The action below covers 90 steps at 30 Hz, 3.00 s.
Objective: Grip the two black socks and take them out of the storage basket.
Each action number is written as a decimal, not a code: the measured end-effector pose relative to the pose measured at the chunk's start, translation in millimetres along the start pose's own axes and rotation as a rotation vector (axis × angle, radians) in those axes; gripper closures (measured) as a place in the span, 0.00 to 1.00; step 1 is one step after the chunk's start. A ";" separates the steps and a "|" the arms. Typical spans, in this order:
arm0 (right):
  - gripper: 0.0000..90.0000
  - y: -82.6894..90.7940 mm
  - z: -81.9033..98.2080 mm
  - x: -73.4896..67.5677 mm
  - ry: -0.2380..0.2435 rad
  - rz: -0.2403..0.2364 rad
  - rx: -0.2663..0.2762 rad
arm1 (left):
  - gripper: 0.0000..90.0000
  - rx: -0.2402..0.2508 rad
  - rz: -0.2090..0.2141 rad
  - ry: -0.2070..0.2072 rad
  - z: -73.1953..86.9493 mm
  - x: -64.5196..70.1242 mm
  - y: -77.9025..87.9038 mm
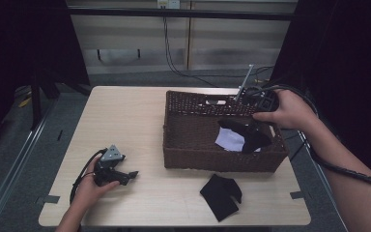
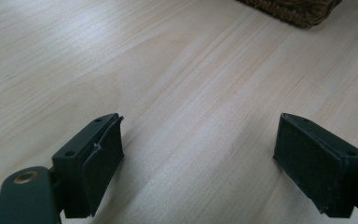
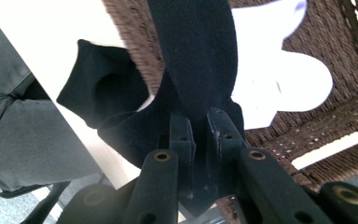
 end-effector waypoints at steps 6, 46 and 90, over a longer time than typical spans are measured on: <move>0.91 0.0 -1.1 -22.4 0.063 -0.005 0.005 | 0.16 0.000 0.003 0.003 0.0 0.4 0.0; 0.90 -118.0 -11.2 -91.1 0.277 -0.074 -0.129 | 0.16 0.004 -0.006 0.002 0.1 -0.3 0.0; 0.28 -137.1 10.3 -78.6 0.200 -0.131 -0.049 | 0.16 0.000 -0.006 -0.003 0.5 -0.7 0.2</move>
Point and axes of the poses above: each handheld gripper's, and its own axes: y roughly backward along the jaws, z roughly out of its underside, x roughly to its right, the point moved 8 cm from there along -y, roughly forward along the jaws, and after that the axes turned 14 degrees about -z, right-handed, at the moved point
